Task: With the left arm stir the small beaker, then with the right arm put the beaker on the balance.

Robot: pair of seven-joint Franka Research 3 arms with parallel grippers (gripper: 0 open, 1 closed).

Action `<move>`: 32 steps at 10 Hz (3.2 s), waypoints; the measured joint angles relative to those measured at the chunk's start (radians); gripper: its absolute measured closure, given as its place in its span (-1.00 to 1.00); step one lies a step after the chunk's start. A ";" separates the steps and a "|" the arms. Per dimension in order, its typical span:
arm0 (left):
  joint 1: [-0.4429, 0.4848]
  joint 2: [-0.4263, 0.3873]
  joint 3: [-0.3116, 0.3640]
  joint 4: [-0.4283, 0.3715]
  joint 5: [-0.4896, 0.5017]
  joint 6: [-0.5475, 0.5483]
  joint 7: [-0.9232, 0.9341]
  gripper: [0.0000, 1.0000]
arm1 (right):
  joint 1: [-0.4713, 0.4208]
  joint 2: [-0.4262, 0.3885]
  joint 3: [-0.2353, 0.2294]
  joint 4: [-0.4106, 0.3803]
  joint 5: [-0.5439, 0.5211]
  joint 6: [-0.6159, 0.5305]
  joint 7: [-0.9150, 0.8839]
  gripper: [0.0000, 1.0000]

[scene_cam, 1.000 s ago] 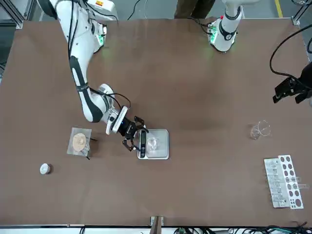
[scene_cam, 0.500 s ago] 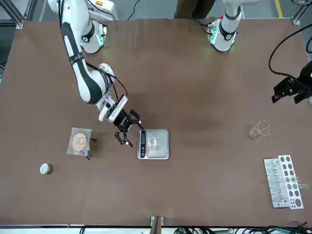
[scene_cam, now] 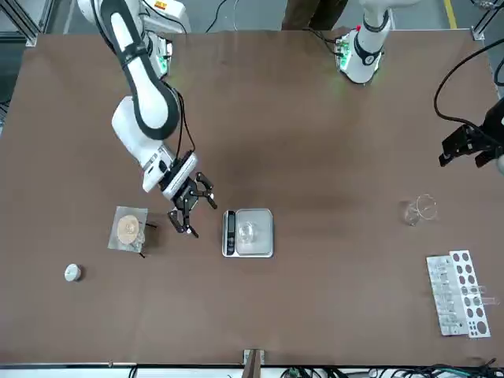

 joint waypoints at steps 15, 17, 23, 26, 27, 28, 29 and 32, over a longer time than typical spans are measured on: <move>0.000 -0.002 -0.011 0.001 0.000 0.000 0.000 -0.98 | -0.098 -0.082 -0.212 0.242 -1.104 -0.620 1.729 -1.00; 0.000 -0.008 -0.011 0.002 0.000 0.000 0.000 -0.98 | -0.118 -0.092 -0.224 0.274 -1.204 -0.721 1.808 -1.00; 0.000 -0.015 -0.032 0.002 0.000 -0.001 0.000 -0.98 | -0.193 -0.141 -0.233 0.434 -1.412 -1.094 1.865 -1.00; 0.002 -0.015 -0.031 0.002 0.000 -0.002 0.000 -0.98 | -0.346 -0.171 -0.148 0.446 -1.433 -1.167 1.863 -1.00; 0.003 -0.015 -0.030 0.002 0.000 -0.003 0.000 -0.98 | -0.388 -0.191 -0.124 0.446 -1.434 -1.204 1.862 -1.00; 0.005 -0.015 -0.030 0.002 0.000 -0.003 0.000 -0.98 | -0.430 -0.217 -0.096 0.447 -1.436 -1.238 1.862 -1.00; 0.007 -0.015 -0.030 0.002 0.000 -0.003 0.000 -0.98 | -0.463 -0.249 -0.074 0.444 -1.438 -1.260 1.852 -1.00; 0.007 -0.015 -0.030 0.002 0.000 -0.003 0.000 -0.98 | -0.501 -0.329 -0.056 0.387 -1.495 -1.275 1.814 -1.00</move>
